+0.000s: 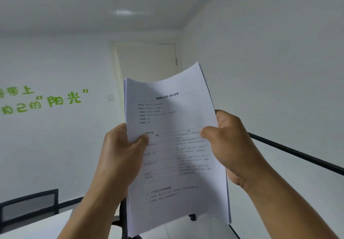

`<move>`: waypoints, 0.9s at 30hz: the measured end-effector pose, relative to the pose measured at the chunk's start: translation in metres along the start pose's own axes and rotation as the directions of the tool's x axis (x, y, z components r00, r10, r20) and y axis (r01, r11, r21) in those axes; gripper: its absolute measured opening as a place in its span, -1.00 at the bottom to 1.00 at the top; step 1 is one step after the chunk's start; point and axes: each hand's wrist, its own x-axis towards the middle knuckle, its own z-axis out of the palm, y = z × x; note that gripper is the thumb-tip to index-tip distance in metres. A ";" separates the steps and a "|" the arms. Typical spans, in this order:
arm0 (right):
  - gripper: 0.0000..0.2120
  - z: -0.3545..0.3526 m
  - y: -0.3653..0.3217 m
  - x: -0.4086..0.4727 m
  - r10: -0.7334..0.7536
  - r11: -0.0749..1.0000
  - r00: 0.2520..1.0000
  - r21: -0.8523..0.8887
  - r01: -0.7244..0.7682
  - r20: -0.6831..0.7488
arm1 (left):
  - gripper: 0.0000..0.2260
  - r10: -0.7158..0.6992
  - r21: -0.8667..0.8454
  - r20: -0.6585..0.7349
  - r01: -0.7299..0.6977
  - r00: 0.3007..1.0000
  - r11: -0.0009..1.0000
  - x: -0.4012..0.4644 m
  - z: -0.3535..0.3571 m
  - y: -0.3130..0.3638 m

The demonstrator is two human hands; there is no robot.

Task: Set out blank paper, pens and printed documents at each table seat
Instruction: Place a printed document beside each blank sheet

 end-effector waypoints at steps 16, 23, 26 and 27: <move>-0.73 0.116 0.050 0.181 0.023 0.998 1.000 0.063 -0.023 0.002 | -0.82 0.054 -0.144 -0.055 -0.061 0.997 0.988 0.190 -0.013 -0.082; -0.69 0.125 0.070 0.238 0.011 0.998 0.999 0.063 -0.013 0.033 | -0.72 0.058 -0.123 -0.088 -0.069 0.994 0.990 0.241 0.006 -0.098; -0.70 0.119 0.087 0.266 0.000 0.998 0.999 0.055 -0.003 0.037 | -0.76 0.074 -0.091 -0.104 -0.084 0.992 0.992 0.261 0.022 -0.105; -0.70 0.115 0.096 0.278 -0.002 0.998 0.999 0.055 -0.001 0.047 | -0.78 0.076 -0.074 -0.114 -0.084 0.991 0.994 0.269 0.031 -0.109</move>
